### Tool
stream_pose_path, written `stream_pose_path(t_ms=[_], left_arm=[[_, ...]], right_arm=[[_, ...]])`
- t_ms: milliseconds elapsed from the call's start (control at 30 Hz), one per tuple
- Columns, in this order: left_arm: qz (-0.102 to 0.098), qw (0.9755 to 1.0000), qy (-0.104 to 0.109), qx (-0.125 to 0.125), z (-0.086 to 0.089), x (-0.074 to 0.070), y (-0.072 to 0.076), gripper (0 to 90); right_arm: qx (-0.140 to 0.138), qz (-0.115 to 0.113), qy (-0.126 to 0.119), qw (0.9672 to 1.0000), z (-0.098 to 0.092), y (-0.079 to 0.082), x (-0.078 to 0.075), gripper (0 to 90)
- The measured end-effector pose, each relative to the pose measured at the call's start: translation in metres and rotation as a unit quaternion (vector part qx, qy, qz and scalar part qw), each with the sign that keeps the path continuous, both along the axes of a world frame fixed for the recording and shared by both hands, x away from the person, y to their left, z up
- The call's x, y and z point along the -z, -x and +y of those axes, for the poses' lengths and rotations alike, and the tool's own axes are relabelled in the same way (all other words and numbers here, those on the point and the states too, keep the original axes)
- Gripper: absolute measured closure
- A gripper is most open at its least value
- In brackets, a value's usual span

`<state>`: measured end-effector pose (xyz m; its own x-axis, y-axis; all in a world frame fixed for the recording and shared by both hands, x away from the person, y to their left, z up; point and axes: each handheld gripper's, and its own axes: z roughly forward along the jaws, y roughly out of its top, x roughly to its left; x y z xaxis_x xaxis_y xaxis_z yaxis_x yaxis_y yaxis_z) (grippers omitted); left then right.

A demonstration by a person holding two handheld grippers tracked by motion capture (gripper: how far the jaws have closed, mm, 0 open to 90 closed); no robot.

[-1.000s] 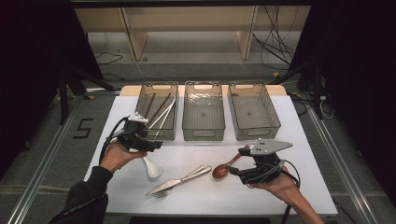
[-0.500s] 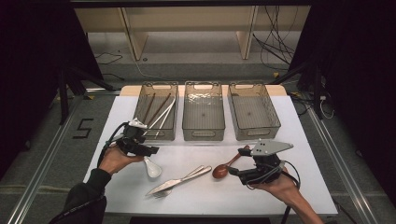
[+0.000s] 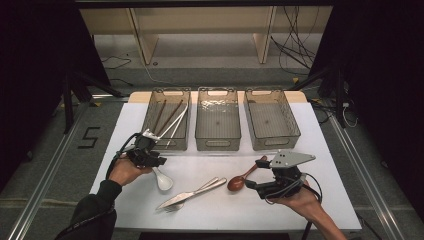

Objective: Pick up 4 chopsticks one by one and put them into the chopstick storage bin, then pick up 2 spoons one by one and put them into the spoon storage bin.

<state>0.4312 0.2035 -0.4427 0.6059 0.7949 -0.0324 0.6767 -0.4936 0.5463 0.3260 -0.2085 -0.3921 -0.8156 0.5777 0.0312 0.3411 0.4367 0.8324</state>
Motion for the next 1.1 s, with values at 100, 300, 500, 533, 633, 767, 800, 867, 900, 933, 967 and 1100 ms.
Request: stream_pose_path(t_ms=[100,300,500,533,633,767,800,867,900,933,967,1100], left_arm=[[-0.004,0.9999,-0.007,-0.008,0.002,0.001,-0.001,77.5],[0.009,0.9996,-0.024,-0.014,0.004,0.010,-0.006,88.8],[0.022,0.9990,-0.035,-0.014,0.003,0.018,-0.011,88.9],[0.024,0.9991,-0.034,-0.015,0.004,0.019,-0.011,88.9],[0.029,0.9989,-0.034,-0.015,0.005,0.022,-0.014,88.9],[0.037,0.9983,-0.043,-0.015,0.005,0.028,-0.017,88.9],[0.038,0.9983,-0.042,-0.014,0.006,0.028,-0.017,88.9],[0.040,0.9981,-0.045,-0.014,0.007,0.028,-0.016,88.8],[0.045,0.9976,-0.051,-0.014,0.008,0.027,-0.015,88.8],[0.046,0.9974,-0.053,-0.014,0.009,0.027,-0.015,88.8],[0.048,0.9971,-0.057,-0.012,0.010,0.027,-0.014,88.8],[0.061,0.9956,-0.070,-0.015,0.018,0.023,-0.007,88.8]], right_arm=[[-0.002,0.000,0.002,1.0000,0.002,0.000,0.000,27.4],[-0.003,-0.001,0.003,1.0000,0.002,0.000,0.000,27.4],[-0.004,-0.002,0.002,1.0000,0.002,0.000,0.000,27.4],[-0.004,-0.002,0.003,1.0000,0.002,0.000,0.000,27.4],[-0.003,-0.001,0.001,1.0000,0.002,0.000,0.000,27.4],[-0.004,-0.002,0.003,1.0000,0.002,0.000,0.001,27.4],[-0.004,-0.002,0.003,1.0000,0.002,0.000,0.001,27.4],[-0.004,-0.002,0.003,1.0000,0.002,0.000,0.001,27.4],[-0.004,-0.002,0.003,1.0000,0.002,0.000,0.001,27.4],[-0.003,-0.002,0.003,1.0000,0.002,0.000,0.000,27.4],[-0.003,-0.002,0.003,1.0000,0.002,0.000,0.000,27.4],[-0.002,-0.002,0.003,1.0000,0.001,0.001,0.000,27.4]])
